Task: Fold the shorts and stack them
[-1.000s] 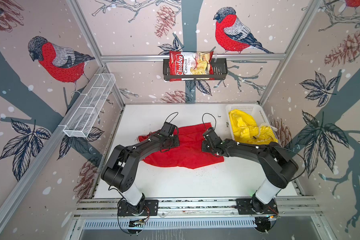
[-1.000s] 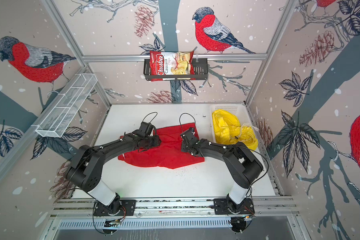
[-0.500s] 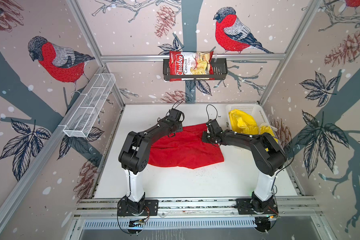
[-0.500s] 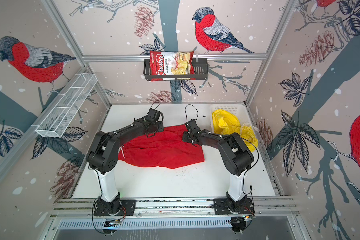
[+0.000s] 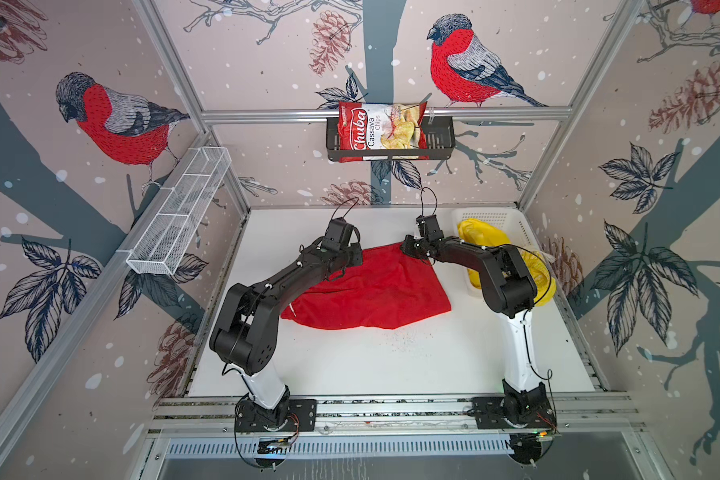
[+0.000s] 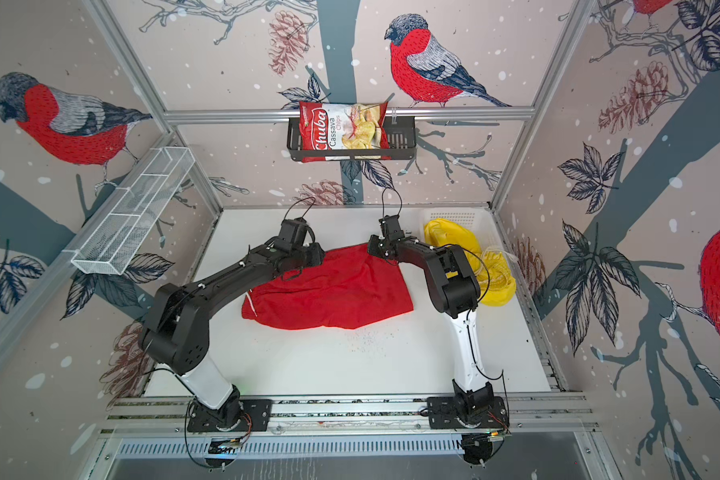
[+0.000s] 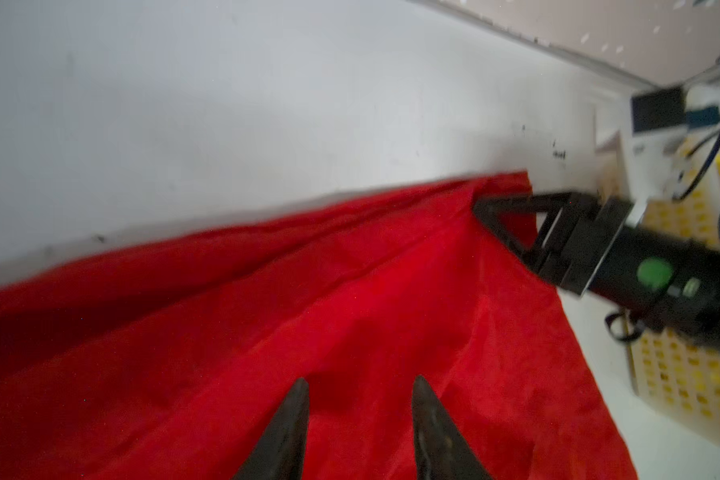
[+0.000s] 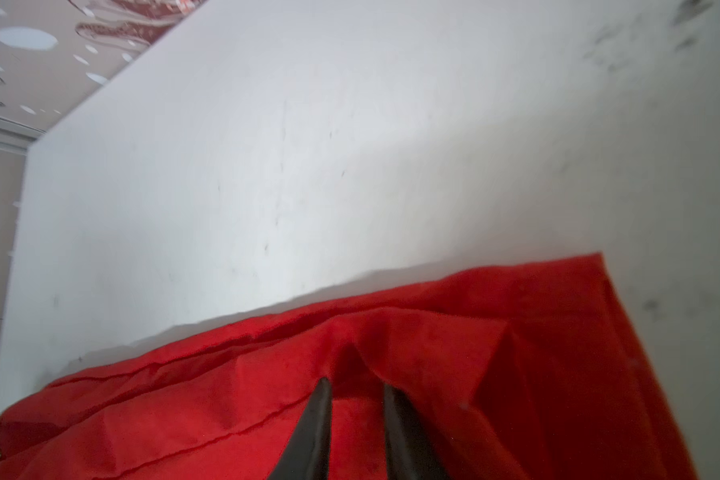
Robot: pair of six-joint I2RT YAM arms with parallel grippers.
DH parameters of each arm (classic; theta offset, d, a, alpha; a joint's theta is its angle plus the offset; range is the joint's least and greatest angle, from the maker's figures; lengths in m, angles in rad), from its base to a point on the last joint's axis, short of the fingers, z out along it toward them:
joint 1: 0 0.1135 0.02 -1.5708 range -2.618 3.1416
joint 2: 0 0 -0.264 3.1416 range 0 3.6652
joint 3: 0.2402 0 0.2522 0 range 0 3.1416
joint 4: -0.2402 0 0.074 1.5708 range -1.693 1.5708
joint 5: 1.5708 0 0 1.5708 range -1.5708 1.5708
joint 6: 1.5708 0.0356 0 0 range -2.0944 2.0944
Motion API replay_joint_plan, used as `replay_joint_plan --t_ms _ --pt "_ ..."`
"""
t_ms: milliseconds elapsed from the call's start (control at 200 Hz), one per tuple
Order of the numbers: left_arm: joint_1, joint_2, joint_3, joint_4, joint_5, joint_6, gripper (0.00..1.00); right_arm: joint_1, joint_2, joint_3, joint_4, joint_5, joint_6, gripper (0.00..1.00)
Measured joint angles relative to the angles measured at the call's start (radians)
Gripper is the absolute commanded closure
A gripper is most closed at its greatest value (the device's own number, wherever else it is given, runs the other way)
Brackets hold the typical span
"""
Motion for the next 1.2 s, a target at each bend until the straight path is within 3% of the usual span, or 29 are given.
replay_joint_plan --t_ms 235,495,665,925,1081,1201 --pt "0.023 0.021 -0.122 0.021 -0.002 -0.029 0.6 0.0 -0.123 -0.132 -0.015 -0.027 0.016 0.75" --pt "0.033 0.005 -0.126 0.096 0.024 -0.051 0.6 0.205 -0.448 -0.397 -0.035 0.139 -0.014 0.68" --pt "0.05 0.084 -0.145 0.166 0.034 -0.055 0.61 0.244 -0.543 -0.603 -0.093 0.237 -0.002 0.68" --pt "0.097 0.149 -0.154 0.256 0.042 -0.07 0.63 0.182 -0.666 -0.837 -0.027 0.328 0.05 0.66" --pt "0.127 0.171 -0.139 0.282 -0.032 -0.042 0.63 0.06 -0.741 -0.953 0.064 0.327 0.079 0.63" --pt "0.135 0.182 -0.094 0.242 -0.091 -0.018 0.61 0.039 -0.784 -0.982 0.058 0.338 0.098 0.64"
